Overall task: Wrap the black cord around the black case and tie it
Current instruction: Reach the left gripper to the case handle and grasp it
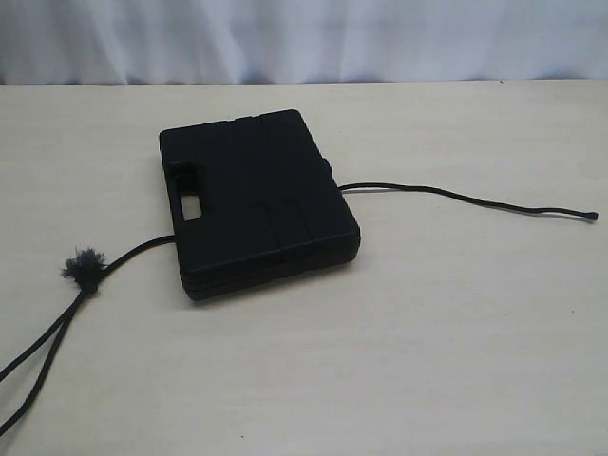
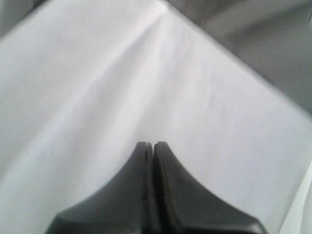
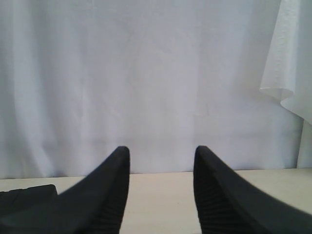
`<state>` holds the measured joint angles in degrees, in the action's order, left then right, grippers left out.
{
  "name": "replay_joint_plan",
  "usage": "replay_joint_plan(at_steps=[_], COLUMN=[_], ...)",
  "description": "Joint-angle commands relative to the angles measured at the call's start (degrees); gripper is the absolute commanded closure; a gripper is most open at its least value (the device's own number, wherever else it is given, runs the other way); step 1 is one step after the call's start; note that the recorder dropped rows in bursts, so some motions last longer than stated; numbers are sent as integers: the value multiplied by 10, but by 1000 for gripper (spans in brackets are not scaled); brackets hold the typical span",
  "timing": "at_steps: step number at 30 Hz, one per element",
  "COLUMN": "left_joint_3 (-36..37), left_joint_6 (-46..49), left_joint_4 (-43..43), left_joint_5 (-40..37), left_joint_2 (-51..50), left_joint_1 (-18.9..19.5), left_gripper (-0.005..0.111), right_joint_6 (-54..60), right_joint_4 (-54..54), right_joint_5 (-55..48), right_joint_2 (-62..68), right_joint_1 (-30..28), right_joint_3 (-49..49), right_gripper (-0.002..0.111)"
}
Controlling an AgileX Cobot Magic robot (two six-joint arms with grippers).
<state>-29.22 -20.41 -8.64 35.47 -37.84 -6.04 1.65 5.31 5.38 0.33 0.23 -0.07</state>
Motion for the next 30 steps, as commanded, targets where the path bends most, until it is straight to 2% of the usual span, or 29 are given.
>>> replay_joint_plan(at_steps=[1, 3, 7, 10, 13, 18, 21, 26, 30], left_joint_3=[-148, -223, -345, -404, -431, -436, -436, -436, -436], left_joint_6=[30, 30, 64, 83, 119, 163, 163, 158, 180], left_joint_4=[114, 142, 139, 139, 122, 86, 79, 40, -44], left_joint_5=[-317, -435, -648, -753, -813, -819, -803, -764, -723], left_joint_2=[-196, -272, -416, -509, -576, -651, -684, -704, -707], left_joint_1=[0, 0, 0, 0, 0, 0, 0, -1, -1], left_gripper=[107, 107, 107, 107, 107, 104, 94, 67, 60], right_joint_6=[-23, -23, -23, -23, -23, -23, -23, -23, -23], right_joint_4=[0, 0, 0, 0, 0, 20, 20, 20, 20], right_joint_5=[5, 5, 5, 5, 5, 5, 5, 5, 5], right_joint_2=[-3, -3, -3, -3, -3, -3, -3, -3, -3], right_joint_1=[-1, -1, -1, -1, -1, -1, -1, -1, -1], right_joint_3=[1, 1, 1, 1, 1, 1, 1, 1, 1], right_gripper=[67, 67, 67, 67, 67, 67, 67, 67, 67])
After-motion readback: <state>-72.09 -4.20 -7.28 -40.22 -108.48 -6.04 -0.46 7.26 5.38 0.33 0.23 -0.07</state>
